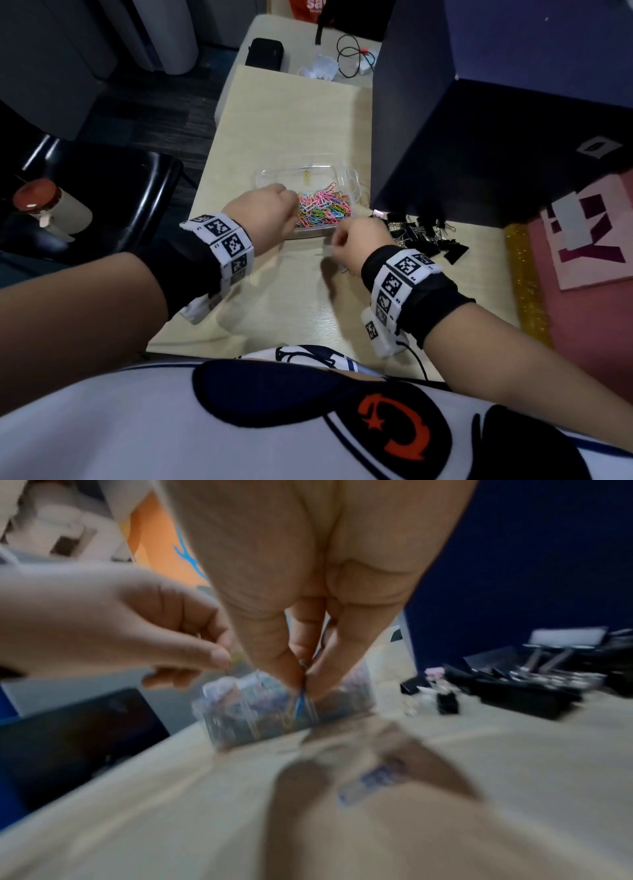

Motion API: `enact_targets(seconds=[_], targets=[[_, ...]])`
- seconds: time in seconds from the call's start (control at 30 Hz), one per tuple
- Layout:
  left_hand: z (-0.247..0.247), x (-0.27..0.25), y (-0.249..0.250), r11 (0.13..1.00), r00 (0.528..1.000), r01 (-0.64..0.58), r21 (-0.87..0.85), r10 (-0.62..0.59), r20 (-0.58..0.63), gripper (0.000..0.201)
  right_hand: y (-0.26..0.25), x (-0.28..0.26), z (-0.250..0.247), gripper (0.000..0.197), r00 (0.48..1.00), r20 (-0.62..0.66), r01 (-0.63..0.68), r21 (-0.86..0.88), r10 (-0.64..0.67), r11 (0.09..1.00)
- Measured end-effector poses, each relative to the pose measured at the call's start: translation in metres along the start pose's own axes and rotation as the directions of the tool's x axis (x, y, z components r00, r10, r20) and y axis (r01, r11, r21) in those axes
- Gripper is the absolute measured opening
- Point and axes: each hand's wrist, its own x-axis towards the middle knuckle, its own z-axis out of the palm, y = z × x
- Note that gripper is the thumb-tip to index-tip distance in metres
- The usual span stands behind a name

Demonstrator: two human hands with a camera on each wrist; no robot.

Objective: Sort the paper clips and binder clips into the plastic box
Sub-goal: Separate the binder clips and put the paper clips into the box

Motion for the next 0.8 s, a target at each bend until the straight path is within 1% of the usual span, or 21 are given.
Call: enact_targets(seconds=[0.07,0.1,0.17,0.2,0.27,0.3,0.33,0.4,0.43,0.5,0.57,0.63,0.73,0.8], targets=[[-0.007,0.006,-0.006,1.000,0.999,0.026,0.012,-0.025,-0.032,0.022,-0.009,0.007,-0.009,0.010,0.987,-0.158,0.036,0.157,-0.011,0.987],[-0.009,0.009,-0.008,0.999,0.999,0.031,0.020,-0.030,-0.043,0.022,-0.012,0.010,-0.014,0.013,0.977,-0.213,0.057,0.214,-0.011,0.975],[-0.010,0.011,-0.010,0.999,0.998,0.038,0.026,-0.036,-0.060,0.024,-0.015,0.014,-0.021,0.023,0.970,-0.241,0.072,0.242,-0.012,0.968],[-0.009,0.011,-0.011,0.999,0.997,0.036,0.026,-0.034,-0.071,0.024,-0.014,0.015,-0.023,0.028,0.973,-0.229,0.063,0.210,-0.014,0.976],[-0.005,0.010,-0.014,0.999,0.994,0.032,0.021,-0.030,-0.105,0.023,-0.008,0.013,-0.024,0.030,0.985,-0.173,0.018,0.081,-0.004,0.997],[-0.003,0.009,-0.016,0.999,0.993,0.036,0.030,-0.033,-0.116,0.024,-0.003,0.012,-0.022,0.029,0.994,-0.111,-0.003,0.000,0.003,1.000],[-0.001,0.008,-0.018,0.997,0.993,0.045,0.055,-0.039,-0.112,0.026,0.001,0.010,-0.018,0.026,1.000,-0.019,-0.012,-0.092,0.010,0.996],[0.003,0.005,-0.020,0.990,0.997,0.040,0.137,-0.030,-0.075,0.031,0.009,0.005,-0.004,0.022,0.987,0.159,0.017,-0.256,0.024,0.966],[0.006,0.003,-0.019,0.985,0.999,0.011,0.174,-0.003,-0.047,0.034,0.012,0.001,0.002,0.021,0.979,0.201,0.040,-0.303,0.022,0.952],[0.013,-0.001,-0.016,0.974,0.998,-0.060,0.220,0.059,0.009,0.038,0.017,-0.003,0.011,0.022,0.979,0.203,0.067,-0.327,0.001,0.943],[0.019,-0.005,-0.015,0.972,0.996,-0.088,0.216,0.082,0.036,0.041,0.018,-0.005,0.016,0.021,0.981,0.191,0.081,-0.330,-0.018,0.940],[0.018,-0.008,-0.012,0.977,0.993,-0.109,0.181,0.100,0.058,0.045,0.019,-0.005,0.019,0.023,0.981,0.193,0.066,-0.325,-0.002,0.943],[0.022,-0.014,-0.010,0.968,0.979,-0.185,0.172,0.165,0.124,0.058,0.021,-0.004,0.020,0.024,0.978,0.208,0.037,-0.312,0.030,0.949],[0.023,-0.016,-0.011,0.967,0.976,-0.186,0.175,0.161,0.144,0.060,0.022,-0.004,0.021,0.024,0.972,0.231,0.041,-0.320,0.036,0.947]])
